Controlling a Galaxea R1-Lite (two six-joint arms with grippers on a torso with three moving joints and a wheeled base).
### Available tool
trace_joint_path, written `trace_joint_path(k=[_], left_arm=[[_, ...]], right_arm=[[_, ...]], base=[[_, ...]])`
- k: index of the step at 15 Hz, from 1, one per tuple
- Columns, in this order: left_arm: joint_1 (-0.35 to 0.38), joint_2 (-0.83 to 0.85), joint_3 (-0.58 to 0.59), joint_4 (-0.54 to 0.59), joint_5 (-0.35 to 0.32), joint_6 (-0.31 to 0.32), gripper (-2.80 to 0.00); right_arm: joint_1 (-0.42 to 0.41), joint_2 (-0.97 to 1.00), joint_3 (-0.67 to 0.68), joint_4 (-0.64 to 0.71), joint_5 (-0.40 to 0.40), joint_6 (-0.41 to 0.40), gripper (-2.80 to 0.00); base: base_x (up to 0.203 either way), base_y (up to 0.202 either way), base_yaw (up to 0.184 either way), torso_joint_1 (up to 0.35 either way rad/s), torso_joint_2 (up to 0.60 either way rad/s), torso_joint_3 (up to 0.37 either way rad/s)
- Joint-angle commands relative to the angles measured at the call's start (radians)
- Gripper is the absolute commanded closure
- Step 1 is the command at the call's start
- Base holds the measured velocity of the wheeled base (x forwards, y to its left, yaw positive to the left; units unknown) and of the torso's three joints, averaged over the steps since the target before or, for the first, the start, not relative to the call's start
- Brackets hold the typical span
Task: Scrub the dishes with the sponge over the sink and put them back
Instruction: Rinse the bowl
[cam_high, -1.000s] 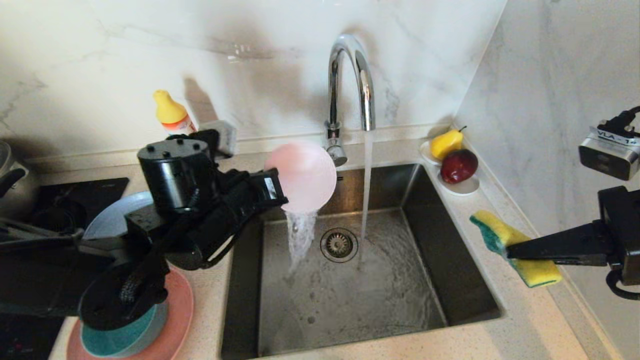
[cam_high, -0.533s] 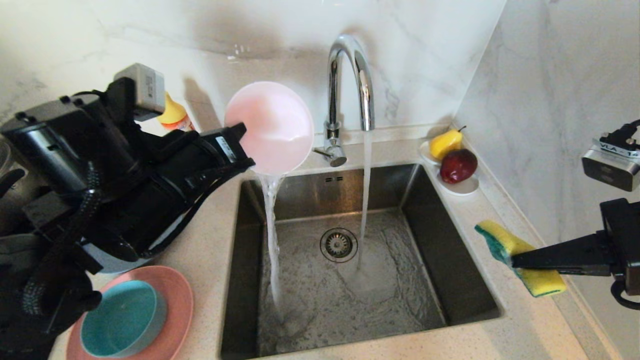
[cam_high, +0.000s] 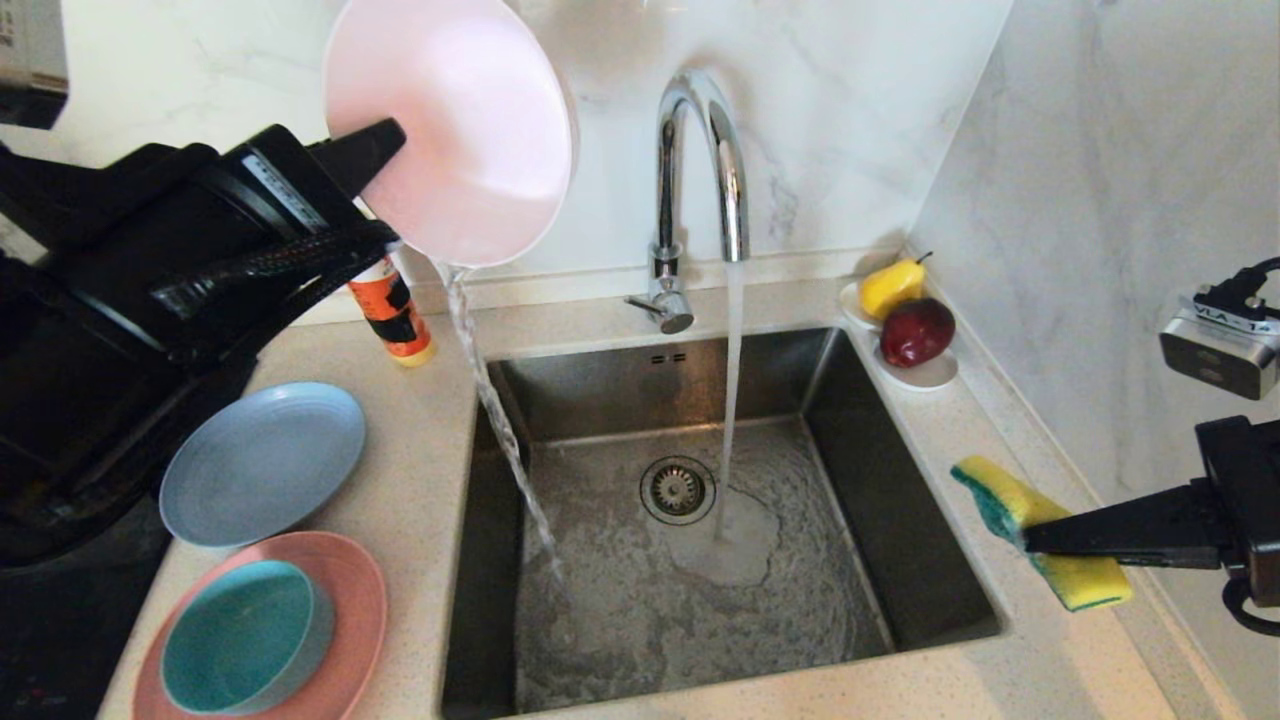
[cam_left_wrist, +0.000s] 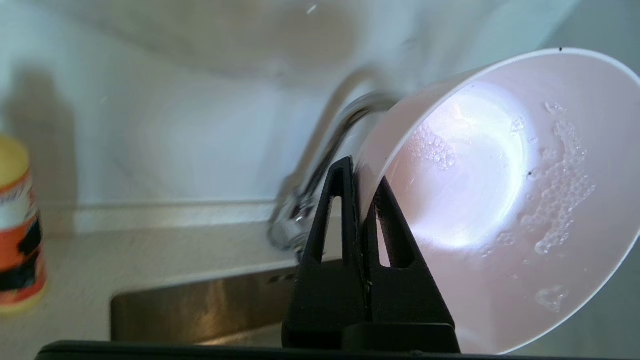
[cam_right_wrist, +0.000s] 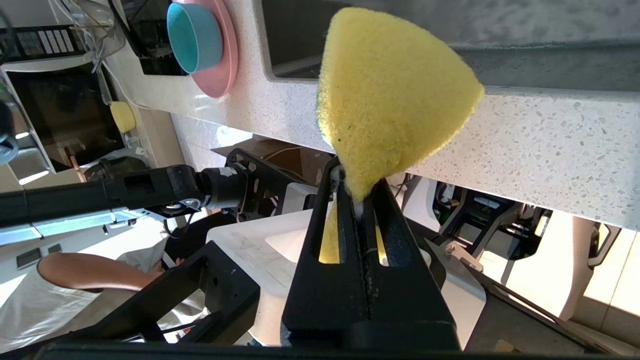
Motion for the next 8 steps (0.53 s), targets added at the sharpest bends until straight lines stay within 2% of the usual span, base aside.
trace_joint_path(k=[1,8], left_arm=[[-0.001,-0.048,0.027,-0.006,-0.013,-0.002,0.00],[-0.001,-0.060,0.039,-0.006,-0.056,-0.004,0.00]], right_arm=[[0.001,0.004,0.001,0.004,0.005,0.003,0.00],[-0.001,-0.006,0.031,-0.012,0.006,0.003,0.00]], base=[[0.000,0.000,0.000,0.000,0.00,0.000],[0.000,0.000,0.000,0.000,0.00,0.000]])
